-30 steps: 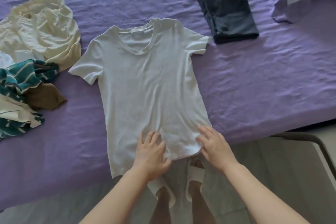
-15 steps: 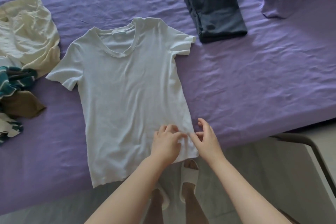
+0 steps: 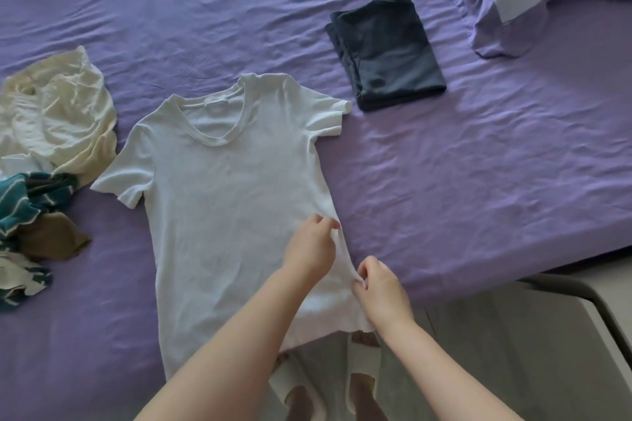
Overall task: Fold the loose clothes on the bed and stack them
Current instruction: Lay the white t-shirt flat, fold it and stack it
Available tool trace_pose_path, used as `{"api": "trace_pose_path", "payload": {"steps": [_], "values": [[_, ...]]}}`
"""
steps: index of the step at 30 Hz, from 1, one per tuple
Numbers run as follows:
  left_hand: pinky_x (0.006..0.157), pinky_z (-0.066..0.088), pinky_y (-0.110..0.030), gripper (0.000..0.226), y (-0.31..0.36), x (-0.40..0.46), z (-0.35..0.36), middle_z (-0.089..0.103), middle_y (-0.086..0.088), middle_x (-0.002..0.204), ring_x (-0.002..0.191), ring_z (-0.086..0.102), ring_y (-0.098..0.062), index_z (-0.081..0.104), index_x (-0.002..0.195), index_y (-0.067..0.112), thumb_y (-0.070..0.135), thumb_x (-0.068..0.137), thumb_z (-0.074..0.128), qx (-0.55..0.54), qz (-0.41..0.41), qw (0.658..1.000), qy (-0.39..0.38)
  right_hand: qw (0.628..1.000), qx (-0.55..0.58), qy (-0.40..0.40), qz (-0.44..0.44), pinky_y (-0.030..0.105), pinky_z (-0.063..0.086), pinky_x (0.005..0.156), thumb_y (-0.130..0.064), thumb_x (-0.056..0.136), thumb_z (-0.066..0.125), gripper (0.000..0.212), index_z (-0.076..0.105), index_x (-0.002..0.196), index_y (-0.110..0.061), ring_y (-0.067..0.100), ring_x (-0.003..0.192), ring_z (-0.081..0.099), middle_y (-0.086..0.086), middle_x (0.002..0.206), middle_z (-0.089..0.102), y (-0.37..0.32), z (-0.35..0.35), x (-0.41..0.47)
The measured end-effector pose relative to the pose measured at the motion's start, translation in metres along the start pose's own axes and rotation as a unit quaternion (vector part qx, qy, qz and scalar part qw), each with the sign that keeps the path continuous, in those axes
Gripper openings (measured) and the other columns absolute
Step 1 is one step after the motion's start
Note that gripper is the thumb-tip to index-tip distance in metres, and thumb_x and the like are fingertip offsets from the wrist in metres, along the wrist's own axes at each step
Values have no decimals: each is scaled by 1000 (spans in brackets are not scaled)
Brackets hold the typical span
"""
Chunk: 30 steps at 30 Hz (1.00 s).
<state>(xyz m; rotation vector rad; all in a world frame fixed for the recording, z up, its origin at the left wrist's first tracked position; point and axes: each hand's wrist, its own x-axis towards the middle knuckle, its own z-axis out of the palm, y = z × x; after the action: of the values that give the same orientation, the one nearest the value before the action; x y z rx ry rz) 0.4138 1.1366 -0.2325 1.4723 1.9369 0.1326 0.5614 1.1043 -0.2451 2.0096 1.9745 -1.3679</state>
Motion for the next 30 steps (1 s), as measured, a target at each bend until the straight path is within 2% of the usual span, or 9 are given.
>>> {"api": "trace_pose_path", "payload": {"steps": [3,6,10,13,18,23,25,27,30], "values": [[86,44,-35,44,3,14,-6,50,-9,124,112,49,-28,56,125,16,0,88,39,29,24,999,-18,1000,-3,-21,0,32,44,69,-32,88,55,15,46,96,-22,18,85,53,-5,99,51,-7,-2,8],[89,45,-36,48,1,30,-13,45,-9,131,116,49,-27,51,132,18,0,89,40,57,47,996,-40,999,24,-29,-14,32,45,74,-35,91,53,27,48,112,-19,21,97,56,-1,109,56,-16,-3,18],[89,47,-36,54,-4,54,-24,41,-6,136,120,47,-25,48,134,21,-3,86,43,115,77,989,-58,999,32,-3,-18,36,47,77,-34,94,49,27,50,113,-16,23,100,57,3,110,60,-32,0,33],[76,50,-40,50,-5,75,-39,42,-6,129,109,51,-27,54,126,21,-5,84,42,184,144,970,-68,999,30,16,-5,39,49,79,-32,95,48,22,51,109,-16,24,96,58,1,106,60,-41,4,42],[65,42,-34,38,2,112,-70,42,-3,126,103,48,-25,55,117,17,-2,86,43,348,247,899,-96,997,18,69,35,38,47,73,-28,94,46,11,50,96,-18,25,88,56,-2,102,56,-35,3,44],[71,39,-33,30,19,145,-95,50,-7,118,102,56,-27,54,113,12,0,87,48,490,310,805,-128,997,-4,66,38,34,43,69,-33,94,45,13,49,102,-23,20,91,57,-7,103,55,-30,4,38],[57,36,-27,28,28,151,-97,57,-4,113,98,61,-25,57,110,13,-1,86,52,528,323,772,-148,997,-16,66,45,33,41,68,-33,95,44,13,50,102,-24,20,90,57,-7,103,55,-32,4,37],[47,27,-25,28,36,154,-96,63,0,110,97,63,-23,60,108,14,-1,86,54,550,319,753,-170,996,-31,67,56,33,39,67,-33,95,44,15,51,103,-23,20,91,58,-6,103,55,-37,4,38],[60,37,-27,26,43,158,-98,64,1,110,99,64,-22,64,105,14,0,85,55,560,313,742,-195,994,-38,77,63,33,42,72,-34,95,44,19,52,108,-24,19,95,57,-5,105,56,-47,1,45]]}}
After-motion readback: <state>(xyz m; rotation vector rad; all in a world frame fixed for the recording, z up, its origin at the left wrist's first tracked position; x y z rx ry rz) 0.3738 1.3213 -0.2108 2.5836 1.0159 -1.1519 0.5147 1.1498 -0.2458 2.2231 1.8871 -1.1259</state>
